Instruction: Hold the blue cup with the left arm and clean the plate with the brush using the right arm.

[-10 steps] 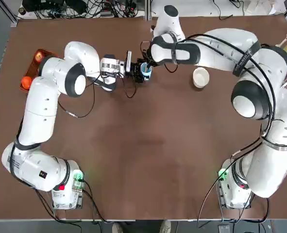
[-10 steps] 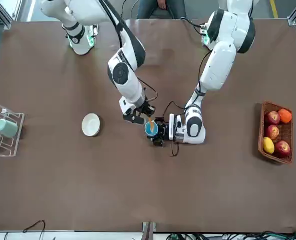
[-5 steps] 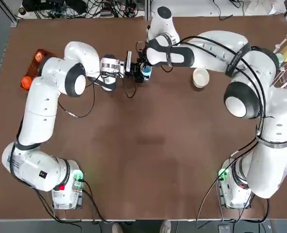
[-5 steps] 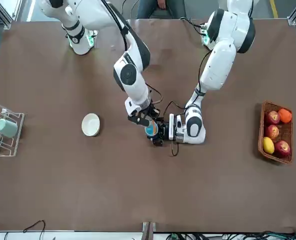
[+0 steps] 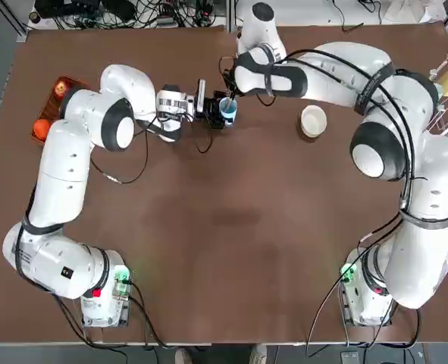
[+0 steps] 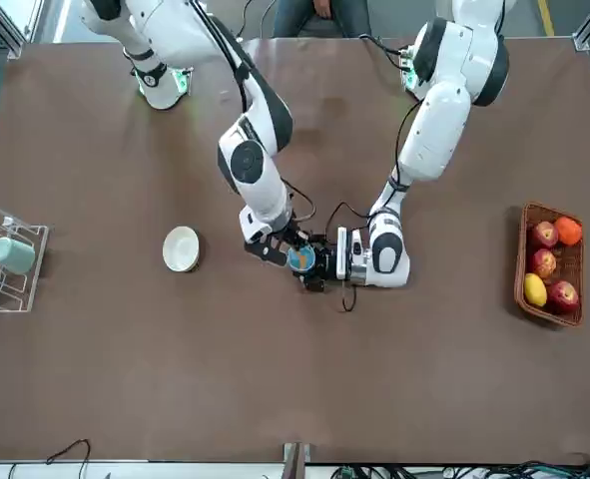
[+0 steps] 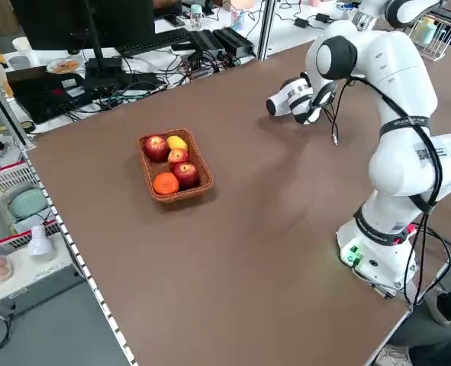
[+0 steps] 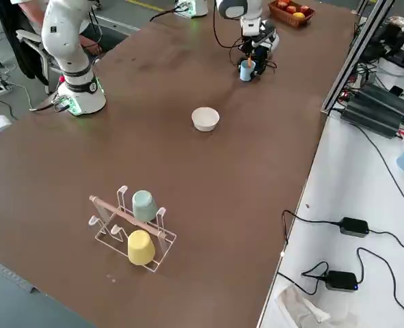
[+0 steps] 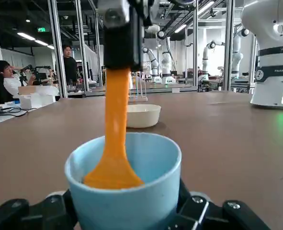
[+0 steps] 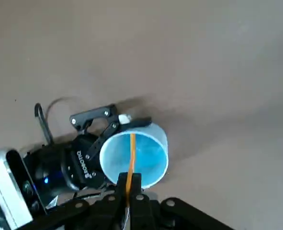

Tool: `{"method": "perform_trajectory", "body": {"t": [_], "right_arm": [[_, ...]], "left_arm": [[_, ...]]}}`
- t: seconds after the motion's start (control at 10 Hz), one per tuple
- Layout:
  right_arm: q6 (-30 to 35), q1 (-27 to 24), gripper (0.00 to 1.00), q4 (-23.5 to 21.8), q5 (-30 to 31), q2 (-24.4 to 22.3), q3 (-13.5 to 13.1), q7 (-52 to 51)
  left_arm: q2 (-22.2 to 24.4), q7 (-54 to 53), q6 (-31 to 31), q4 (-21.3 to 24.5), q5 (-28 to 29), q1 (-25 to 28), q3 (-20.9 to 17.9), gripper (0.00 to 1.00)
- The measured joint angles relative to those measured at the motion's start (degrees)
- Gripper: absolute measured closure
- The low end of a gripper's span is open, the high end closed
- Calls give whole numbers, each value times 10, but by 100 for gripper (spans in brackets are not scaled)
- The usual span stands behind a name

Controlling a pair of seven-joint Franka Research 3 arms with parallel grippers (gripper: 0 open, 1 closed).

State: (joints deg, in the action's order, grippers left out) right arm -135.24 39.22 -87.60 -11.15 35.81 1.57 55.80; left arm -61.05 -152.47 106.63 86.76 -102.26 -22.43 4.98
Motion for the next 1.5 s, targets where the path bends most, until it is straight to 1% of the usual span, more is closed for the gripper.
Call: {"method": "perform_trajectory", "body": {"t": [0.3,0.7,1.1,1.5], "right_arm": [[7,-13,95,0,14,0,0,0],[36,-10,95,2,30,1,1,0],[33,16,95,9,45,4,-1,21],[34,47,95,9,46,5,-1,47]], "left_arm": [[0,0,1,0,0,0,0,30],[0,0,1,0,0,-1,0,30],[1,-2,1,1,0,-1,0,30],[2,-2,1,3,0,-1,-1,30]]}}
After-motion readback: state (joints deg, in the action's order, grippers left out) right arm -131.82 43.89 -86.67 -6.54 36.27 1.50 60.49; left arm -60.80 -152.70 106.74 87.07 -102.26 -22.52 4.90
